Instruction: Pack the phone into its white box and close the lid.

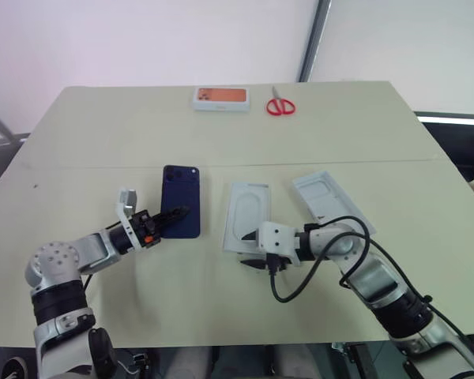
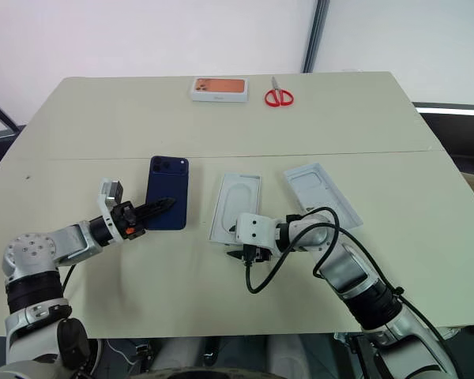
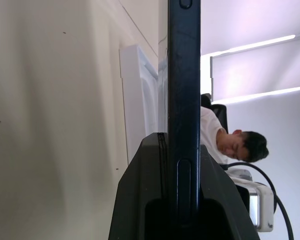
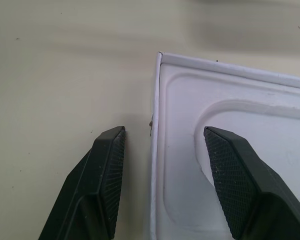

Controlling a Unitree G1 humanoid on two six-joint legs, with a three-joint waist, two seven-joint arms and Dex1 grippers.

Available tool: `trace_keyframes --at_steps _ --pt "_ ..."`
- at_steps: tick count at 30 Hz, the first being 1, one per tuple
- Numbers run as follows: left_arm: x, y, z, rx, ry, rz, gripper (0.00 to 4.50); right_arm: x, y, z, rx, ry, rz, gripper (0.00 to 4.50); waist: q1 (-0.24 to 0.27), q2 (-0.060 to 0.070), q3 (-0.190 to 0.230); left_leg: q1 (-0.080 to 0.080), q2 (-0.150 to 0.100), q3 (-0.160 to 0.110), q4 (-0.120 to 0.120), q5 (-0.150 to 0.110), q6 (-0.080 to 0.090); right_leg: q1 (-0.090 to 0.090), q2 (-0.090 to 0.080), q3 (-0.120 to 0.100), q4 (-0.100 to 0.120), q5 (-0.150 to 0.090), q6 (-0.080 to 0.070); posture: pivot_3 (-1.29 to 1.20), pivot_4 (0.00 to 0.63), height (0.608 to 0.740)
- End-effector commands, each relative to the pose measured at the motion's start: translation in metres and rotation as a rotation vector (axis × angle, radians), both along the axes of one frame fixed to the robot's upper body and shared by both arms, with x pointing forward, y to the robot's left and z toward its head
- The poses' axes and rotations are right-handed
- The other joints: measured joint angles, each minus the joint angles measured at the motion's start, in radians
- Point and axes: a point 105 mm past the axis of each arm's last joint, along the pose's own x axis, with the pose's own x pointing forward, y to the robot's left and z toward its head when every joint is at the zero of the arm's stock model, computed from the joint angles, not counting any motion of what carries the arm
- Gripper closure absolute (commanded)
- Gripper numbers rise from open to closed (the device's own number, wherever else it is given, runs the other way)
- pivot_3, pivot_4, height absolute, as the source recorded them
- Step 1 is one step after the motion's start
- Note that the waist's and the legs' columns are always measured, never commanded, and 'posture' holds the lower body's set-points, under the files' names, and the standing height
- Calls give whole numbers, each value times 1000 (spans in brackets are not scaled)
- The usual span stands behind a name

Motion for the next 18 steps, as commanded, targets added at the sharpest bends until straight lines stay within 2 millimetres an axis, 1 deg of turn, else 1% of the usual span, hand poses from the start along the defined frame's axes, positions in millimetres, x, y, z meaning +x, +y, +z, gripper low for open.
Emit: trace_keyframes --at_steps 1,2,7,11,14,16,18 --pt "0 -5 18 -23 -83 -21 4500 2 3 1 -8 -28 8 2679 0 0 0 0 0 0 0 0 0 0 0 0 0 0 0 0 150 740" --pt "-1 -5 18 -22 -83 -21 4500 1 3 0 -13 -25 8 3088 0 0 0 0 0 0 0 0 0 0 0 0 0 0 0 0 150 740" --pt "-1 -6 19 -21 -83 -21 4500 0 3 -2 -15 -12 5 3088 0 0 0 0 0 0 1 0 0 0 0 0 0 0 0 0 150 740" --pt "1 -8 22 -25 -90 -28 4500 -7 13 4 35 -4 36 3088 0 0 0 0 0 0 1 0 0 0 0 0 0 0 0 0 150 740" --pt "4 -9 32 -58 -113 -27 4500 -17 22 2 38 12 90 3088 0 0 0 0 0 0 1 0 0 1 0 0 0 0 0 0 150 740" --pt "7 -11 38 -75 -122 -33 4500 -21 32 0 52 20 106 3088 0 0 0 -1 0 -1 1 0 0 0 0 -1 0 0 0 0 150 740" --pt "9 -13 41 -72 -132 -33 4500 -19 38 0 63 17 94 3088 -4 0 0 -1 0 -1 1 0 0 0 0 0 0 0 0 0 150 740"
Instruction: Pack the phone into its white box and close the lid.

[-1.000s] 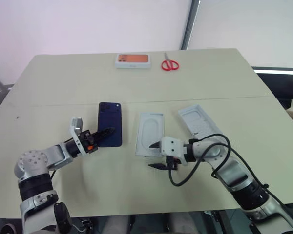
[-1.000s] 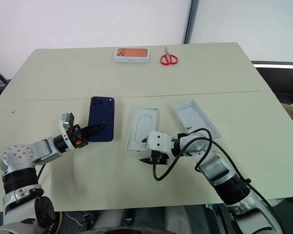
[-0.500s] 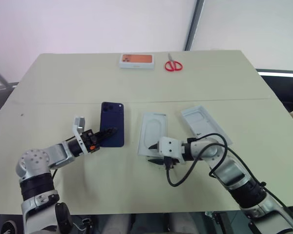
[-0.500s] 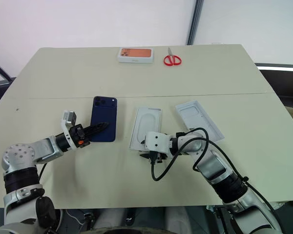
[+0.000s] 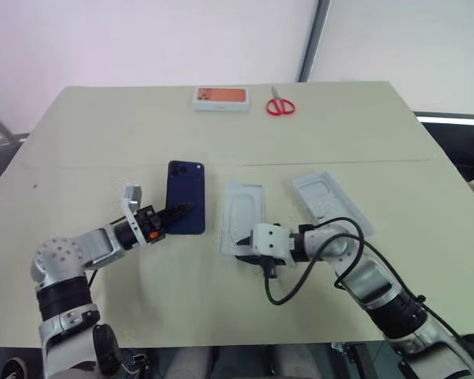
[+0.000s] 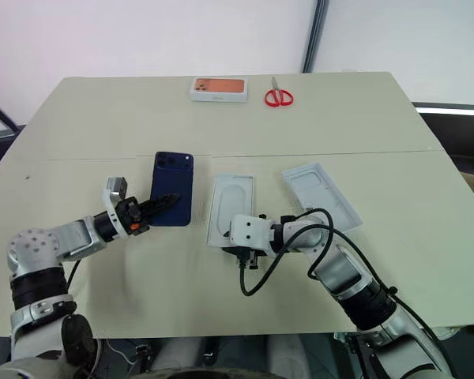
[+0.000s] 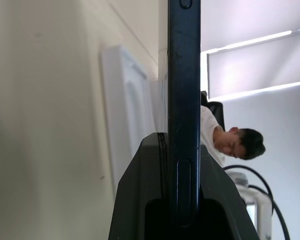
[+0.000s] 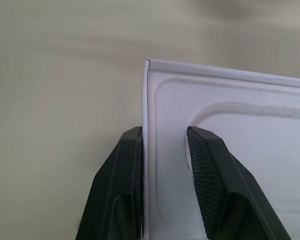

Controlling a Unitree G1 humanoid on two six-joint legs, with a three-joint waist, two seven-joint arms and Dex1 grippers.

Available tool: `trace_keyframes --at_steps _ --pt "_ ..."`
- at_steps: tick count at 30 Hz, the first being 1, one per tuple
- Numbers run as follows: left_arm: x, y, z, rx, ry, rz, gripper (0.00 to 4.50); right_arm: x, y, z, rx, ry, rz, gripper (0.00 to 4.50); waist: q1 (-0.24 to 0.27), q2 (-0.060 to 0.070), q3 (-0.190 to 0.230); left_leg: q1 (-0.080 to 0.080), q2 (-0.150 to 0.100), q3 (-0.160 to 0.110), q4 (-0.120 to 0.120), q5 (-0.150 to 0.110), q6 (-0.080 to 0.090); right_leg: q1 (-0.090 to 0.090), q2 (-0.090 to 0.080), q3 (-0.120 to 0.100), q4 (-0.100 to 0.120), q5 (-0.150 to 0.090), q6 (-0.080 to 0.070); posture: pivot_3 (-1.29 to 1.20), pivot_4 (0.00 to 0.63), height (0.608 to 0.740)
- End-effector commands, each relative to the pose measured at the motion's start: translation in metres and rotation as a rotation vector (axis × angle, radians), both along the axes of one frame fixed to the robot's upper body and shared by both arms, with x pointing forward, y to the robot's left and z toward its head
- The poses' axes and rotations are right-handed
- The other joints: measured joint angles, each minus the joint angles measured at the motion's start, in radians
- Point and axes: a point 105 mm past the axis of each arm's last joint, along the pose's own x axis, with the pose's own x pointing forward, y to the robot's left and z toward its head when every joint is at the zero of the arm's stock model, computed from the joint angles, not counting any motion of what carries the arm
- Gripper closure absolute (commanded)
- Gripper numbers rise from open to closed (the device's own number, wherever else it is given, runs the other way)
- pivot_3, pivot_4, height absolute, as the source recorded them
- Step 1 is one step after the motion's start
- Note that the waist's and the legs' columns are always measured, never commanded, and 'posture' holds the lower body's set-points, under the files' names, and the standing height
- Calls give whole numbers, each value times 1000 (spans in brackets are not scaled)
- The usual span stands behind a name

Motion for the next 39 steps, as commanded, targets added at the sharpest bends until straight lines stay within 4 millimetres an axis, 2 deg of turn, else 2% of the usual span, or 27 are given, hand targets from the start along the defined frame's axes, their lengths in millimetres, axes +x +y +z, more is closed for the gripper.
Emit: trace_keyframes --at_steps 1,6,9,13,14,18,21,23,25,29,33,39 --pt "1 -3 24 -51 -86 -15 4500 -9 18 2 32 5 50 3088 -2 0 0 0 0 0 0 0 0 0 0 0 0 0 0 0 150 740" --pt "0 -7 25 -52 -87 -21 4500 -12 22 7 75 51 67 3088 0 0 0 0 0 0 1 0 0 0 0 0 0 0 0 0 150 740" --pt "-1 -7 23 -49 -80 -20 4500 -10 19 6 69 101 53 2180 1 0 0 0 0 0 2 0 0 0 0 0 0 0 0 0 150 740" --pt "-3 -8 21 -51 -77 -17 4500 -7 20 14 83 77 42 159 2 0 0 0 0 0 2 0 0 -1 0 0 0 0 0 0 150 740" --pt "-4 -9 20 -51 -77 -18 4500 -7 20 16 84 65 41 63 2 0 0 -1 0 0 2 0 0 -1 0 0 0 0 0 0 150 740" --pt "-9 -11 17 -39 -76 -24 4500 -2 14 46 148 20 24 63 2 0 0 -3 0 0 3 0 0 -1 0 0 1 0 0 0 150 740" --pt "-10 -12 16 -40 -76 -24 4500 3 6 59 168 -2 -6 63 3 0 0 -5 0 0 4 0 0 -1 0 0 2 0 0 0 150 740" --pt "-12 -18 14 -50 -70 -34 4500 9 -16 68 194 9 -66 63 6 0 0 -5 -1 0 4 0 0 -1 0 0 2 0 0 0 150 740" --pt "-17 -27 11 -67 -56 -61 4500 15 -43 66 184 16 -128 63 13 0 0 -6 -1 0 5 -1 1 -1 -1 0 1 0 0 0 150 740" --pt "-30 -39 0 -71 -18 -104 4500 23 -80 70 173 7 -221 63 11 -1 0 -6 -3 1 6 -2 4 0 -4 0 0 0 0 0 150 740" --pt "-34 -42 -8 -72 13 -97 4500 27 -98 88 249 -14 -257 63 1 -1 1 -6 -1 1 5 -2 3 -1 -3 0 1 0 0 0 150 740" --pt "-31 -47 -21 -45 60 -75 4500 23 -99 75 215 -14 -243 63 5 -1 0 -6 -2 2 6 -2 3 -1 -3 0 0 0 0 0 150 740"
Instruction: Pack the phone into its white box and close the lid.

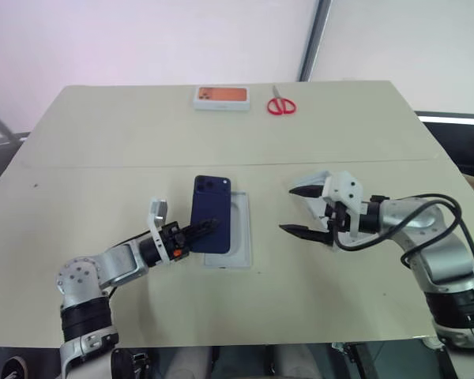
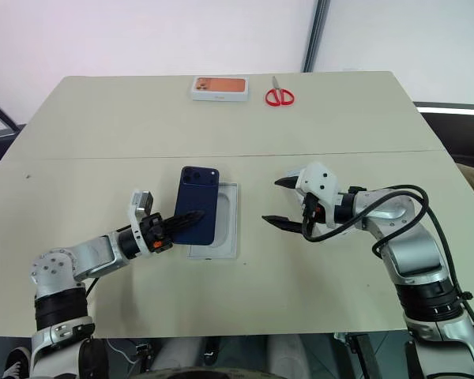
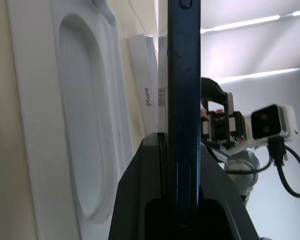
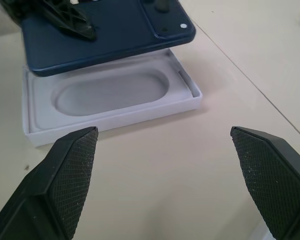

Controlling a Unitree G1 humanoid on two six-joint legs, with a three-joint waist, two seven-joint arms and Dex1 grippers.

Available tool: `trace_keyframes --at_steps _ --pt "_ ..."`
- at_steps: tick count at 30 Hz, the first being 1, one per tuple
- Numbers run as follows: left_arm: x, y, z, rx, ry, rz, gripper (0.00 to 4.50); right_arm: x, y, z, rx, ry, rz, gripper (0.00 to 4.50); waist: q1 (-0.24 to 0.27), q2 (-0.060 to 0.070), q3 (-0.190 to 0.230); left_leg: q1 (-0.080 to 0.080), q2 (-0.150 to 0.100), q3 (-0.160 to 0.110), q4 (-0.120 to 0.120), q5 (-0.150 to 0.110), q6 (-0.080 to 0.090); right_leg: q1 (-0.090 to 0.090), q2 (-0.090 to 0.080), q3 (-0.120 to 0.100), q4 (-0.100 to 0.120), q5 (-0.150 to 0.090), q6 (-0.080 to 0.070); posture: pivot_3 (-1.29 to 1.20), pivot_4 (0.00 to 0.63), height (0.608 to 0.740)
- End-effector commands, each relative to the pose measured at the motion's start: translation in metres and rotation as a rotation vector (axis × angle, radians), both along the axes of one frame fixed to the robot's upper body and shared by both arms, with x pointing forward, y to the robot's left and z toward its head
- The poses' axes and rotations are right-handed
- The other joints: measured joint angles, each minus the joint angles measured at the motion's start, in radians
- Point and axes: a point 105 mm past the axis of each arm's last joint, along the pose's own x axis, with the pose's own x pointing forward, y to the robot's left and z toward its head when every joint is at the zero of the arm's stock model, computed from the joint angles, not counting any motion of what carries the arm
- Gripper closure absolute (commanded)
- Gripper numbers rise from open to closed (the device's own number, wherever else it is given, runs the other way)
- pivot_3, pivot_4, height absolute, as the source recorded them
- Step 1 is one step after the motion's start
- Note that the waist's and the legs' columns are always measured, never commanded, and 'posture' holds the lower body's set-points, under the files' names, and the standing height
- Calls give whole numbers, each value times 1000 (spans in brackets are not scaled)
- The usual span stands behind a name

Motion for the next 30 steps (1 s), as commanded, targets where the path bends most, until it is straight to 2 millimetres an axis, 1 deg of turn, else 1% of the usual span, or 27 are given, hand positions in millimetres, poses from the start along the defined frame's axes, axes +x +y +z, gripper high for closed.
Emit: trace_keyframes --at_steps 1,5,7,8,9,10,14,15,18,20,24,30 --pt "-1 -5 2 -6 -18 -13 4500 -1 3 1 -1 -34 18 63 0 0 0 0 0 0 0 0 0 0 0 0 0 0 0 0 150 740" --pt "-4 -11 -3 0 -2 -39 4500 0 10 -2 1 -37 30 63 0 0 0 0 0 0 0 0 0 0 0 0 0 0 0 0 150 740" --pt "-3 -13 -3 5 -2 -44 3513 0 12 -4 -3 -39 31 0 0 0 0 0 0 0 0 0 0 0 0 0 0 0 0 0 150 740" --pt "-3 -14 -4 15 -2 -48 3191 1 12 -4 -5 -37 33 0 1 0 0 0 0 0 0 0 0 0 0 0 0 0 0 0 150 740" --pt "-3 -15 -4 21 -3 -52 2779 0 12 -5 -4 -31 36 0 1 0 0 0 0 0 0 0 0 0 0 0 0 0 0 0 150 740" --pt "-3 -15 -4 25 -4 -53 2208 1 12 -5 -2 -29 37 0 2 0 0 0 0 0 0 0 0 1 0 0 0 0 0 0 150 740" --pt "-4 -20 0 17 -23 -75 217 2 15 -5 0 -37 39 0 2 1 -1 0 0 0 1 0 0 1 0 0 0 0 0 0 150 740" --pt "-5 -20 0 21 -26 -79 51 2 15 -5 0 -37 40 0 2 1 -1 1 0 0 1 0 0 1 0 0 0 0 0 0 150 740" --pt "-8 -22 9 18 -68 -109 51 4 17 -6 2 -42 37 0 0 1 -1 1 0 0 1 0 0 1 0 0 0 0 0 0 150 740" --pt "-8 -23 12 77 -102 -112 51 4 20 -8 2 -41 42 0 0 1 -1 0 0 0 1 0 0 1 0 0 0 0 0 0 150 740" --pt "-13 -26 19 80 -129 -154 51 7 23 -7 10 -49 46 0 0 1 -1 0 0 0 0 0 0 0 0 0 0 0 0 0 150 740" --pt "-12 -29 28 109 -158 -191 51 9 30 -7 21 -59 52 0 -1 1 -1 0 0 0 0 0 0 0 0 0 0 0 0 0 150 740"
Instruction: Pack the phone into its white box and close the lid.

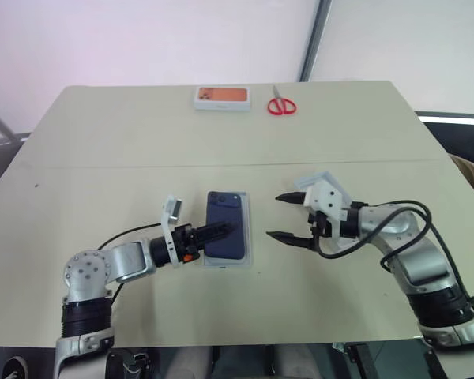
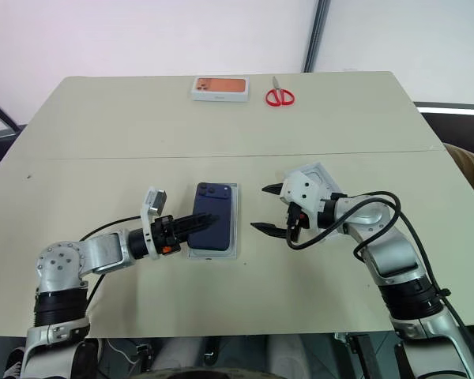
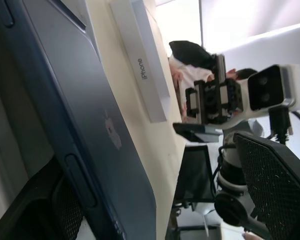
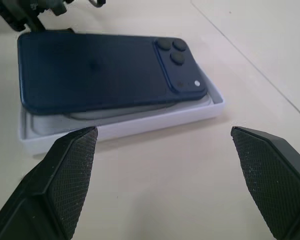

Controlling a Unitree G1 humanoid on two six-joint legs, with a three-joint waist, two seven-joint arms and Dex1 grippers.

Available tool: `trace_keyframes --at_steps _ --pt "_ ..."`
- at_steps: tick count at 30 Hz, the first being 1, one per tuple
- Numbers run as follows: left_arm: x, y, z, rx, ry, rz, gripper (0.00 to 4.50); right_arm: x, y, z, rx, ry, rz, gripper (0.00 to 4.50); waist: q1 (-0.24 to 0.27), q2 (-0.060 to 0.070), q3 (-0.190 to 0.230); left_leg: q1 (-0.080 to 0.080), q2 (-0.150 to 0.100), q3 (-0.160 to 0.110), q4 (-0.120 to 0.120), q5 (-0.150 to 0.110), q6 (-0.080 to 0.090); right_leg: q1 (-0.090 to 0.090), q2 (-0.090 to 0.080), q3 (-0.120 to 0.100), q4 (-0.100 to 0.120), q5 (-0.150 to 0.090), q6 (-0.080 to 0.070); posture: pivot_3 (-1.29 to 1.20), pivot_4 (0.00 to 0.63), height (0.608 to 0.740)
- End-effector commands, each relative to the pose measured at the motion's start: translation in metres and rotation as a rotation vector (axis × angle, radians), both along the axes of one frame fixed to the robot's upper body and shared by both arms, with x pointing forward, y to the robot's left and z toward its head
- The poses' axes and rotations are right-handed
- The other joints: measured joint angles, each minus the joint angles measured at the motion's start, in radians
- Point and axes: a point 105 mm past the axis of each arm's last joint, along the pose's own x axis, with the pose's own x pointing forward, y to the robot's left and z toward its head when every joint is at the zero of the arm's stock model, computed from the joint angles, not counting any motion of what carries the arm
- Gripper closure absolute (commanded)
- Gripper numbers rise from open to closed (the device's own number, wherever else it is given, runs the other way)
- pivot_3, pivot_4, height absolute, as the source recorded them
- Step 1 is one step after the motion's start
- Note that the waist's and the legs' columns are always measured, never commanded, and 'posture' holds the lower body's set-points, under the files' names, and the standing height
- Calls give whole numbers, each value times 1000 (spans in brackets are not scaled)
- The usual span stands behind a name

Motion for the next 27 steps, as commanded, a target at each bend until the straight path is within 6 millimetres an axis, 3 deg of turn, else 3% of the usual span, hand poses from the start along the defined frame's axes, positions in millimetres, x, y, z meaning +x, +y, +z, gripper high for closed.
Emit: trace_keyframes --at_steps 1,17,27 --pt "-1 -4 17 2 -70 -43 51 0 8 8 16 -45 24 0 0 0 0 0 0 0 0 0 0 0 0 0 0 0 0 0 150 740" --pt "1 16 16 159 -123 -31 51 4 12 6 5 -64 26 0 0 0 0 0 0 0 0 0 0 0 0 0 0 0 0 0 150 740" --pt "6 41 33 224 -194 8 51 5 13 4 1 -67 26 0 -1 0 0 0 0 0 -1 0 0 -1 0 0 0 0 0 0 150 740"
